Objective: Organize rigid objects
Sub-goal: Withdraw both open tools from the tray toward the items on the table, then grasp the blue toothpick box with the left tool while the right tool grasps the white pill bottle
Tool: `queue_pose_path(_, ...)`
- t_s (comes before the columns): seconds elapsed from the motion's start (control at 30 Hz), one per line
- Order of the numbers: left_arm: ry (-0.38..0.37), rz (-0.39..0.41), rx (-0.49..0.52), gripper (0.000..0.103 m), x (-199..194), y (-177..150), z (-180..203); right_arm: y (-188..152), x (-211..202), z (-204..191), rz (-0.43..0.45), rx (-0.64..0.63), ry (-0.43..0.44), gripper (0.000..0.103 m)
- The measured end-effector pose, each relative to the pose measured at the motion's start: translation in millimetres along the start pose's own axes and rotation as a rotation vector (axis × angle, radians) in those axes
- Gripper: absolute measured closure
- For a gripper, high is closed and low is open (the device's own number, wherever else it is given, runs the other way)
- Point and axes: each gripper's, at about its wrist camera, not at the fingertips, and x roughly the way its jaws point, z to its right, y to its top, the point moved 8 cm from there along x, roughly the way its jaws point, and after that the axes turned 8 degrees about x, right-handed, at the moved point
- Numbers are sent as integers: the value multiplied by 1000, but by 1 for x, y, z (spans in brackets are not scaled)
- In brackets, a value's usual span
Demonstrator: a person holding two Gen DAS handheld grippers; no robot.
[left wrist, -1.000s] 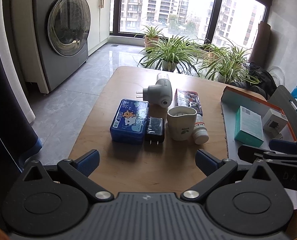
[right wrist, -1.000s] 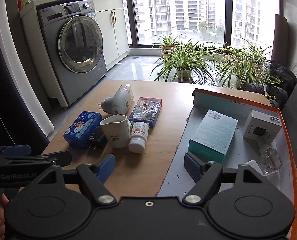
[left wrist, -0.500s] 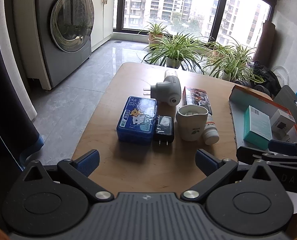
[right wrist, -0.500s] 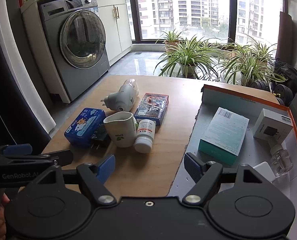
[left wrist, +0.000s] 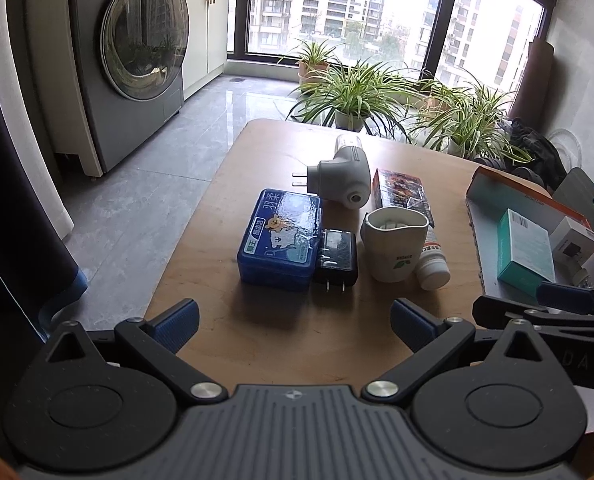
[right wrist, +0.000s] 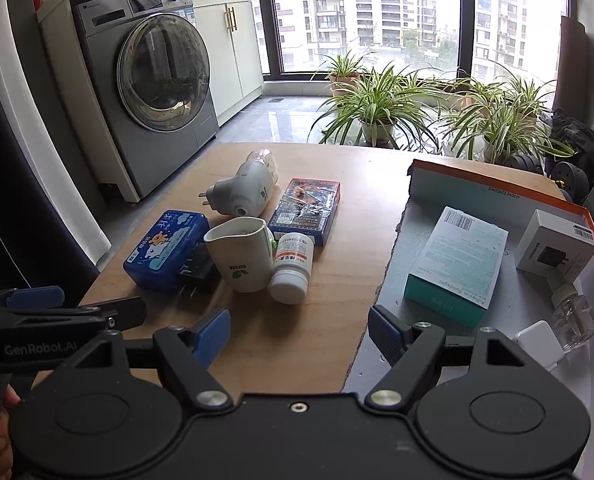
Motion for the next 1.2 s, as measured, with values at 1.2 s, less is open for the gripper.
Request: queue_pose_path(1.2,-14,-11,44,4,91,31,-42,6,52,9,-72,-16,-10,13)
